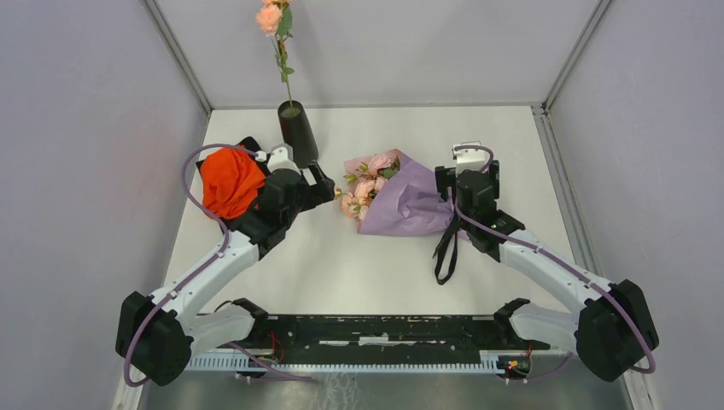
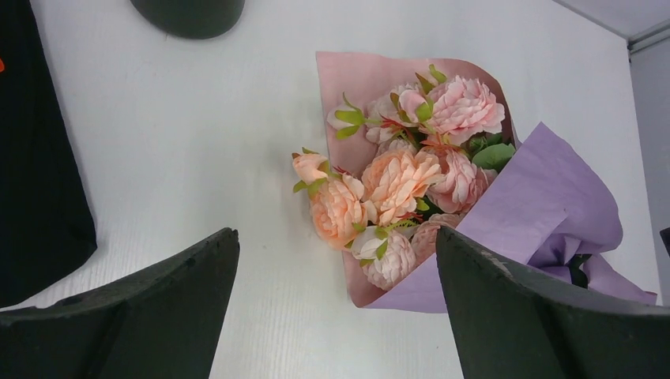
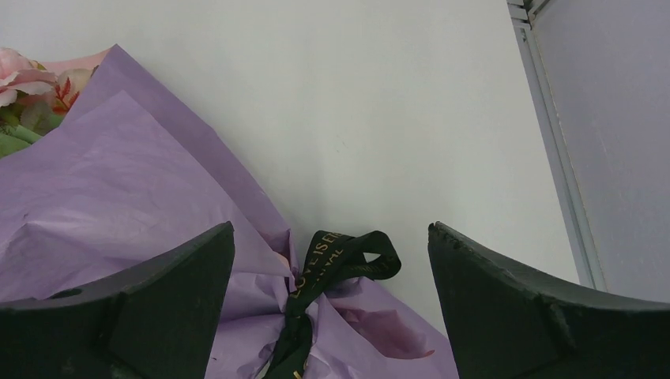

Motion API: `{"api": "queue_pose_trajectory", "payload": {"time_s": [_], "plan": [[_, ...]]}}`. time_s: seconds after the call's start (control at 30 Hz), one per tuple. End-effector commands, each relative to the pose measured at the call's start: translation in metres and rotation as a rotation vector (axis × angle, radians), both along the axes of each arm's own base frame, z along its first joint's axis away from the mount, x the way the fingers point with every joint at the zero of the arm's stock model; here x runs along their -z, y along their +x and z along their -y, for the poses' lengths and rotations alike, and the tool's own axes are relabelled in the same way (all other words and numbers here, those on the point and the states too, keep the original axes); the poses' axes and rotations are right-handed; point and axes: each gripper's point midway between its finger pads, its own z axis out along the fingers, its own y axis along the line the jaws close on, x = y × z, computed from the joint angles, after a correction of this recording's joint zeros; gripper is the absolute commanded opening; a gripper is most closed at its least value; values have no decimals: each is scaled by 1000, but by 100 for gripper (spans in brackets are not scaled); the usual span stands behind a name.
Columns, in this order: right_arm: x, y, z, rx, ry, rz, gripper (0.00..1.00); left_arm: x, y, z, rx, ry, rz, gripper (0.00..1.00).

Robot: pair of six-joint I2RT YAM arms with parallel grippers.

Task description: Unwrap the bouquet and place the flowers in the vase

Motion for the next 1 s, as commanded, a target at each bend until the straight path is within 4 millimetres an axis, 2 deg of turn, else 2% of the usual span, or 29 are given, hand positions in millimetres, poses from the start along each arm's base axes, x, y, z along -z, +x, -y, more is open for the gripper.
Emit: {"api": "queue_pose_trajectory", "payload": {"time_s": [0.0, 0.17, 0.27, 0.43, 0.6, 0.7, 0.8, 0.9, 0.97], "plan": [[-2, -4, 4, 13, 15, 19, 98, -22, 1, 4, 29, -22, 79, 100], [0, -3, 2, 8, 14, 12, 98, -24, 0, 0, 22, -4, 82, 100], [3, -2, -2, -13, 31, 0, 98, -23, -1, 8, 68, -13, 91, 100], [26, 3, 4, -18, 104, -65, 98, 0, 3, 43, 189, -109, 56, 100], [53, 10, 19, 31, 150, -140, 98, 32, 11, 76, 232, -91, -14, 100], [66, 17, 26, 63, 166, -176, 98, 46, 2, 110, 297, -111, -46, 100], [83, 20, 33, 94, 177, -233, 98, 69, -15, 147, 371, -120, -96, 100], [104, 14, 34, 99, 182, -292, 97, 83, -27, 181, 433, -97, -125, 100], [117, 8, 31, 81, 190, -326, 97, 90, -30, 194, 446, -74, -136, 100]]}}
